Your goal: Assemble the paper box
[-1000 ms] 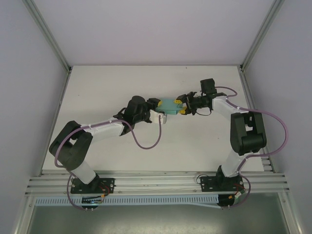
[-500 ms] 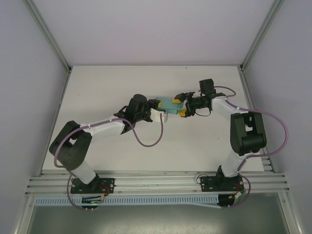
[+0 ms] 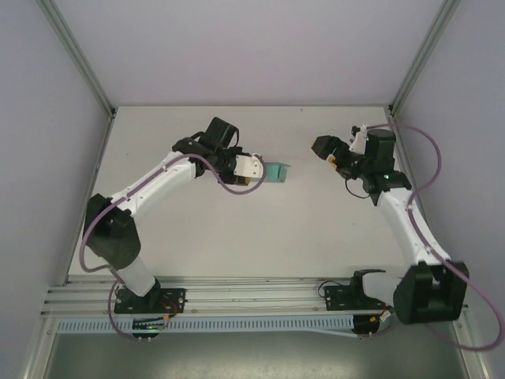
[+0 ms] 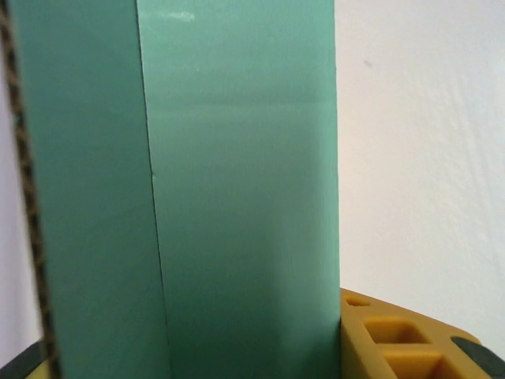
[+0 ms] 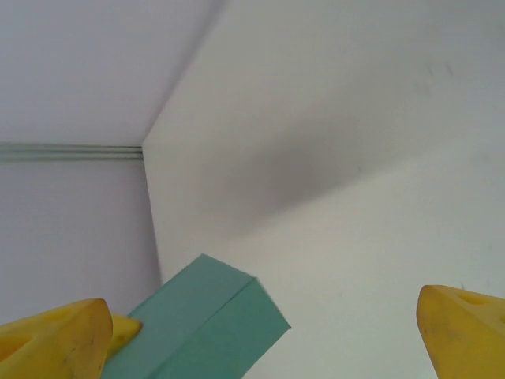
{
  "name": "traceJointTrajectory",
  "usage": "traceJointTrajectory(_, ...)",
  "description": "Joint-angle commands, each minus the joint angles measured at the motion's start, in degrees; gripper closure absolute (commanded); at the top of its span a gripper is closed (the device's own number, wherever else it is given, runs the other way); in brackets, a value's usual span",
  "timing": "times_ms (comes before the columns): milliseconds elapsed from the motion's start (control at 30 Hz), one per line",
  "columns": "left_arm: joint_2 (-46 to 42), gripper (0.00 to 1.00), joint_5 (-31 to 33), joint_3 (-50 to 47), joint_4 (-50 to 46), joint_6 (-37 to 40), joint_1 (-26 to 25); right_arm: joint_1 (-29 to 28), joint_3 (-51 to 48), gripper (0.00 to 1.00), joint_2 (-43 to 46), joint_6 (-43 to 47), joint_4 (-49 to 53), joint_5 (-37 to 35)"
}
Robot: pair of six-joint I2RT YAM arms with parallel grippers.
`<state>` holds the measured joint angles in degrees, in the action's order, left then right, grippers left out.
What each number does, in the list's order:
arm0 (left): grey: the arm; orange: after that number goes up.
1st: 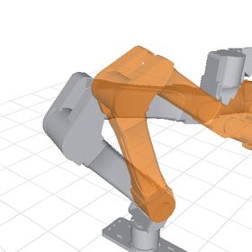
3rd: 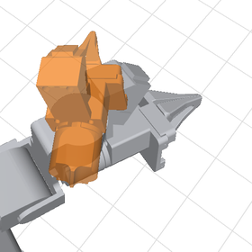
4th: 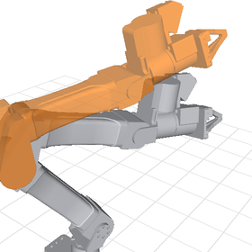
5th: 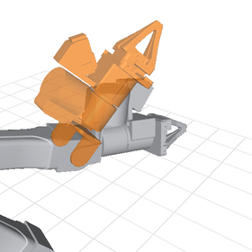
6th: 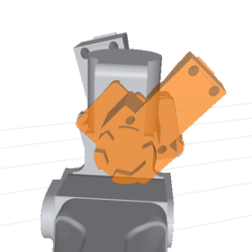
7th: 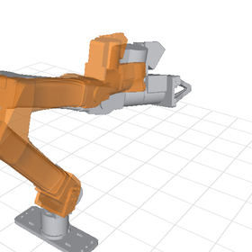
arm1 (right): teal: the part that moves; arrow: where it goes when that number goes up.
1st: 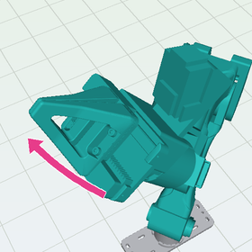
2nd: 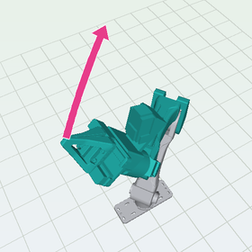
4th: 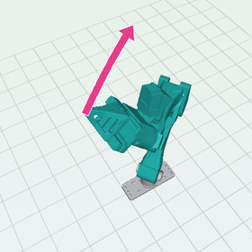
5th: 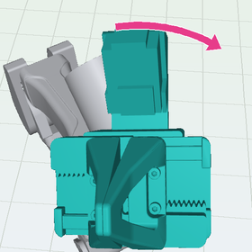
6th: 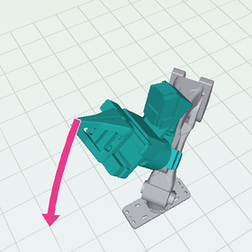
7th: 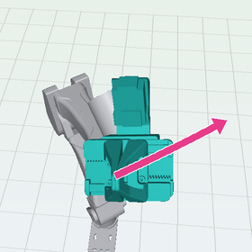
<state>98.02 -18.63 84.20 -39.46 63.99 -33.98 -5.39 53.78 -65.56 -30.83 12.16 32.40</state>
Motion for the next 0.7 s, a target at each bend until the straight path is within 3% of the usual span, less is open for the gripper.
traceJointTrajectory(0,5.6,0.66,-1.05,-0.71,-15.72,1.03,1.1,-1.81,-2.16,0.01,2.29,19.62,-0.55,1.54)
traceJointTrajectory(133,9.32,0.65,-4.32,2.62,-17.95,0.03,1.83,-6.42,-0.67,0.03,0.44,28.61,3.85,4.85)
traceJointTrajectory(333,14.09,0.64,-2.73,5.71,-16.08,-3.26,2.02,-15.66,5.8,0.21,-9.36,40.87,14.53,1.05)
traceJointTrajectory(433,15.61,0.64,-3.29,7.02,-16.4,-4.47,1.98,-17.97,8.67,0.25,-14.39,42.32,15.01,-3.12)
traceJointTrajectory(667,15.95,0.62,-3.99,7.79,-16.83,-5.03,1.98,-20.75,16.52,0.39,-25.45,45.55,17.03,-4.75)
